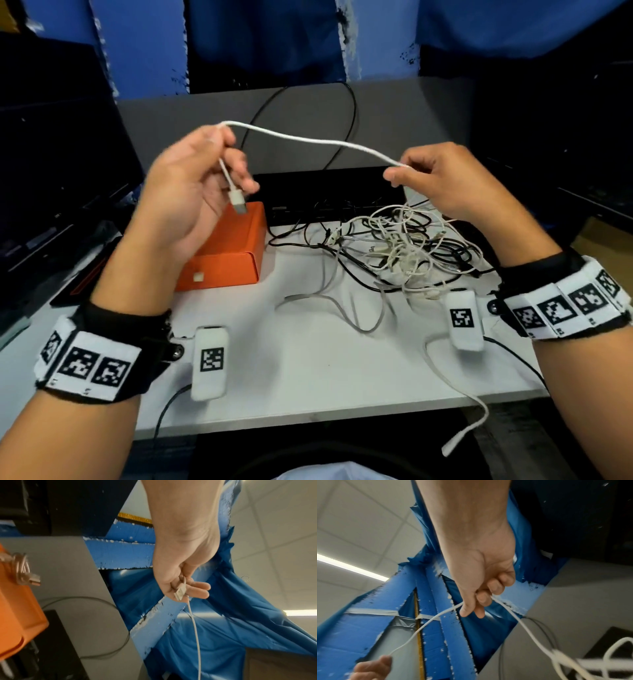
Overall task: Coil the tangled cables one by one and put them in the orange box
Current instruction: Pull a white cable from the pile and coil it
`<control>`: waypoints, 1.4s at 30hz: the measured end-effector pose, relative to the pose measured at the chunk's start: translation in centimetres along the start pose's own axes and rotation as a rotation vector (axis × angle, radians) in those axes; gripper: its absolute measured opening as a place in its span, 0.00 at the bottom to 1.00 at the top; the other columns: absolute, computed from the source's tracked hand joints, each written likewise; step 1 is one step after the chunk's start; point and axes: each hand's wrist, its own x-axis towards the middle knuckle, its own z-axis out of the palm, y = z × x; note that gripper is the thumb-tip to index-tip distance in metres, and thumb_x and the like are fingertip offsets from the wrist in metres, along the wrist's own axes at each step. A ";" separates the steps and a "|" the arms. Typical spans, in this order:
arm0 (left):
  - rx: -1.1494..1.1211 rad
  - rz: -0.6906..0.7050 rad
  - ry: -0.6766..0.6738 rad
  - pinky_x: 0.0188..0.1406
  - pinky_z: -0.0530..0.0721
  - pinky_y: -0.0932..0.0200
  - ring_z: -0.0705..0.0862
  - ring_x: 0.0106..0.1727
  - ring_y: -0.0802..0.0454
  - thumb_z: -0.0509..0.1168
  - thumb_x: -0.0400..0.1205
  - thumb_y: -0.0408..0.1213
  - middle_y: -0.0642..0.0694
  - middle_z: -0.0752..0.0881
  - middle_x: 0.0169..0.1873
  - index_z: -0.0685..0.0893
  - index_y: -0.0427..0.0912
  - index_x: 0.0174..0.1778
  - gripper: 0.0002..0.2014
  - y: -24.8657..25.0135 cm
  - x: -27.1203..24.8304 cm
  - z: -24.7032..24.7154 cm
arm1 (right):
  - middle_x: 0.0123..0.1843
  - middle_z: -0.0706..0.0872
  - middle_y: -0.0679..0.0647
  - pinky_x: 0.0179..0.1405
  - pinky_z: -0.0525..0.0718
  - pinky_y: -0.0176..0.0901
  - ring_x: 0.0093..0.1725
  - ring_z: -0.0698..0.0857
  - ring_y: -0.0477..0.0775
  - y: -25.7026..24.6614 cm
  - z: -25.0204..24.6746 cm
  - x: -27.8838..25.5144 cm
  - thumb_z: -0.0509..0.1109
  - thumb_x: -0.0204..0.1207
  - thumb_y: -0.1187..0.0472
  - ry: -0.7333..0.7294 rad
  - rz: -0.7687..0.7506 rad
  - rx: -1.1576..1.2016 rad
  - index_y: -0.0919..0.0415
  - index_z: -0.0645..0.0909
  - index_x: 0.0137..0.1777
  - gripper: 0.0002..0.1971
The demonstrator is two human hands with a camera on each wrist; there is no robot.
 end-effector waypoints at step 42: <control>-0.186 -0.121 0.014 0.69 0.84 0.48 0.90 0.63 0.51 0.52 0.93 0.35 0.47 0.92 0.60 0.81 0.45 0.68 0.14 -2.4 -1.3 4.4 | 0.23 0.81 0.33 0.36 0.80 0.37 0.25 0.83 0.46 -8.1 3.7 -3.7 0.67 0.89 0.51 -0.410 -0.164 0.025 0.45 0.85 0.74 0.16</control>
